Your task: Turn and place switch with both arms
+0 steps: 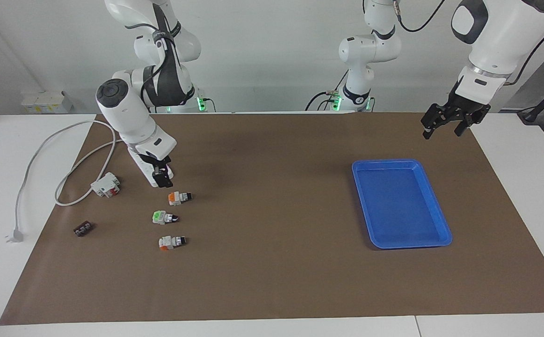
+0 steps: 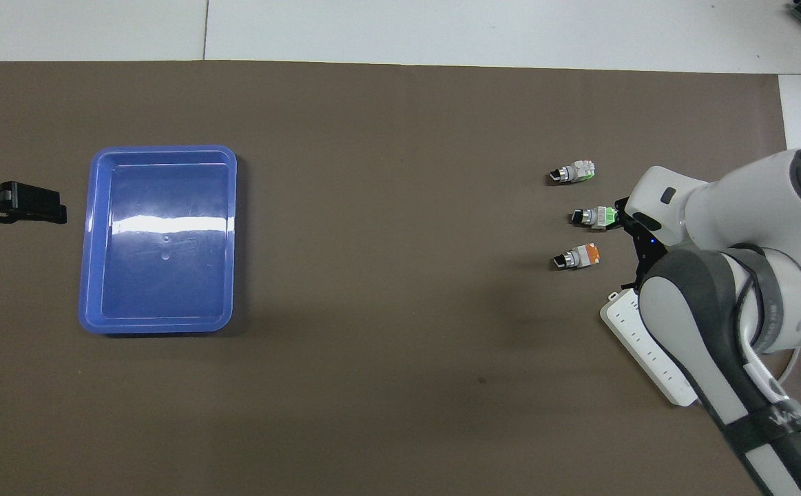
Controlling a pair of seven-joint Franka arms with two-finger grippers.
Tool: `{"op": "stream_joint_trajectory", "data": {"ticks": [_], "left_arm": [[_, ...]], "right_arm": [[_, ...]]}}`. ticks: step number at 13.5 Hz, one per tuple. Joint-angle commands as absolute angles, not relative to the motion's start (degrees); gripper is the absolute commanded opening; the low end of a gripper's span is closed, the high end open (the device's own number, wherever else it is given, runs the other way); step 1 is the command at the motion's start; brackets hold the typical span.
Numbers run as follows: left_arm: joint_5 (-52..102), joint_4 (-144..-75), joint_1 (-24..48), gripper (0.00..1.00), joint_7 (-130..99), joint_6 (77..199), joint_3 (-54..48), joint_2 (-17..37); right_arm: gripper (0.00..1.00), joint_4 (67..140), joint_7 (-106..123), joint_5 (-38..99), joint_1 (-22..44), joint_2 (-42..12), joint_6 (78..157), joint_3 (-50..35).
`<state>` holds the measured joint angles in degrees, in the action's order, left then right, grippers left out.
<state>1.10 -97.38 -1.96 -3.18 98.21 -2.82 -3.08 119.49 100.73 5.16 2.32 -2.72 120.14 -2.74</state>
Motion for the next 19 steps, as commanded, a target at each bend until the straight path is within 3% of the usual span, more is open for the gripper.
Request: {"op": "stream_joint_trajectory", "data": {"ticks": [1,11,19], "left_arm": [[0.5,-98.2,-2.2,1.0,-3.2,97.5,-2.9,-4.3],[0.5,-98.2,-2.2,1.0,-3.2,97.5,-2.9,-4.3],[0.5,-98.2,-2.2,1.0,-3.2,97.5,-2.9,-4.3]], "right_arm": [[1.0,121.7,105.3,6.2,2.0,-3.1,122.6,-2.9],[1.0,129.5,109.4,8.7,3.2,-4.7,135.3,-2.9],[1.0,129.3,111.6,8.8,2.9,-7.7,140.0,-2.8]]}}
